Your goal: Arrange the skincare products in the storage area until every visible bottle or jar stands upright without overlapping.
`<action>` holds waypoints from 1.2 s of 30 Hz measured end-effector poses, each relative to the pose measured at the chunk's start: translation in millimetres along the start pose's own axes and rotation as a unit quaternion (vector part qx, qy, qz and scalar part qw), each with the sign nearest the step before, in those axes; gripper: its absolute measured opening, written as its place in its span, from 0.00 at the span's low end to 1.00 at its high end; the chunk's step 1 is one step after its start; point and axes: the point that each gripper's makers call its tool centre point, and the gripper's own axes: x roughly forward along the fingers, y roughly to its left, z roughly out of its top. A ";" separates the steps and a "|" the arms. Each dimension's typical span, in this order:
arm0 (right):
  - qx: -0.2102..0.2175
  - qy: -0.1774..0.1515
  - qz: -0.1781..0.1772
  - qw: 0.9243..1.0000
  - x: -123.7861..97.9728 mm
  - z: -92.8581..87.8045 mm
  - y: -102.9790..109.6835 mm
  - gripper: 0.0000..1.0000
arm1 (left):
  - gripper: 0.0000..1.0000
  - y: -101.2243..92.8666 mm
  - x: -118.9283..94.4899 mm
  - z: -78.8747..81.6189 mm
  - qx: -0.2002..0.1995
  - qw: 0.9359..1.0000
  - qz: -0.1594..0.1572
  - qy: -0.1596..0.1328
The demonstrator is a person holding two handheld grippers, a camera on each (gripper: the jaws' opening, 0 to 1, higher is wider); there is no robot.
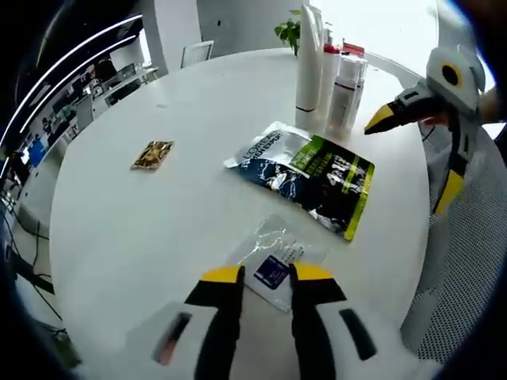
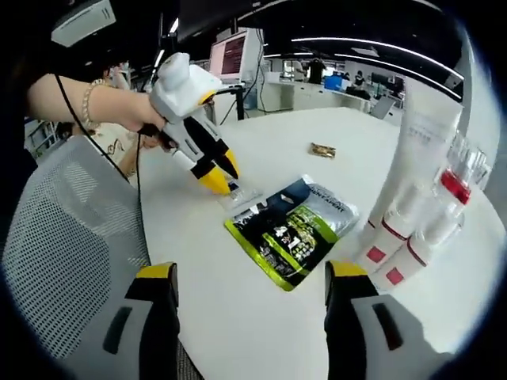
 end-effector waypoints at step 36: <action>0.061 -0.011 -0.078 0.995 -44.3 -12.1 -39.5 0.90 | 0.55 -0.5 -27.4 12.3 -0.005 1.000 0.023 -0.017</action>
